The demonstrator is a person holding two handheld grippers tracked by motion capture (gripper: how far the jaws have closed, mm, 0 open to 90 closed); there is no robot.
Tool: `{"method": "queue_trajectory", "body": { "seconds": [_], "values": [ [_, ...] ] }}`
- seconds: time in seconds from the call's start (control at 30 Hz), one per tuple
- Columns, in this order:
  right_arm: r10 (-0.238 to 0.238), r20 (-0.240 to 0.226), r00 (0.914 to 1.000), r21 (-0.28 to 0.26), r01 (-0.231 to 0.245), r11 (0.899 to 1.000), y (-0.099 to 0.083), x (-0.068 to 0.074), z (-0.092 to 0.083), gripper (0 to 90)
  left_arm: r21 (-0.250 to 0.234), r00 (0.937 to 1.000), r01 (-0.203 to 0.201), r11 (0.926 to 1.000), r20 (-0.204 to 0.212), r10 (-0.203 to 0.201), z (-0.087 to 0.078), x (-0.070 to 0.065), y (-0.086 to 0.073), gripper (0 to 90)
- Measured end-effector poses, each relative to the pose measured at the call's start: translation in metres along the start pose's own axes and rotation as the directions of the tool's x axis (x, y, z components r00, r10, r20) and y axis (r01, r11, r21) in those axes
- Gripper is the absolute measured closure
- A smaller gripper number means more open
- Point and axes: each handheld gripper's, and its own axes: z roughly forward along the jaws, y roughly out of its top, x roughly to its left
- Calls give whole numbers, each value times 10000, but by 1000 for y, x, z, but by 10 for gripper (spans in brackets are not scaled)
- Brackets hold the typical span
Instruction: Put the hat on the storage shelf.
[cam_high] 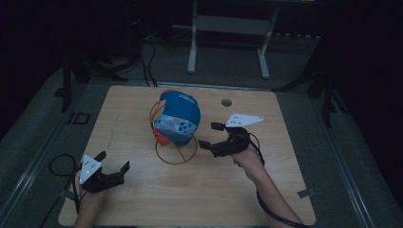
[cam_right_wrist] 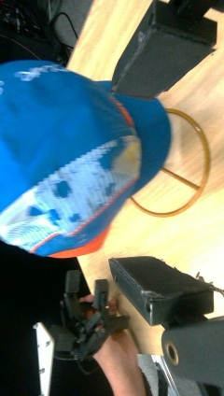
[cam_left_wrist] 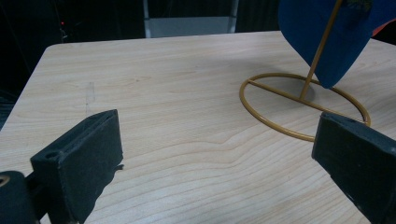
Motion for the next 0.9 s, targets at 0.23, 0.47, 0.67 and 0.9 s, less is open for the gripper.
{"method": "queue_trajectory", "body": {
  "seconds": [0.23,0.47,0.67,0.9],
  "values": [
    [27,-84,10000,194,-25,9998,-24,-6,-1,133,36,10000,-47,10000,70,47,1,0,0,24],
    [-142,-36,9999,362,143,9992,-53,-10,-3,136,38,9998,-112,9999,141,111,2,-2,0,24],
    [126,-136,9998,738,-116,9972,-85,-13,-2,136,58,9998,-122,9999,162,121,2,-2,0,24],
    [99,-300,9995,1123,-64,9937,-112,-13,-1,136,80,9998,-112,9999,176,111,3,-2,-1,24]
  ]
}}
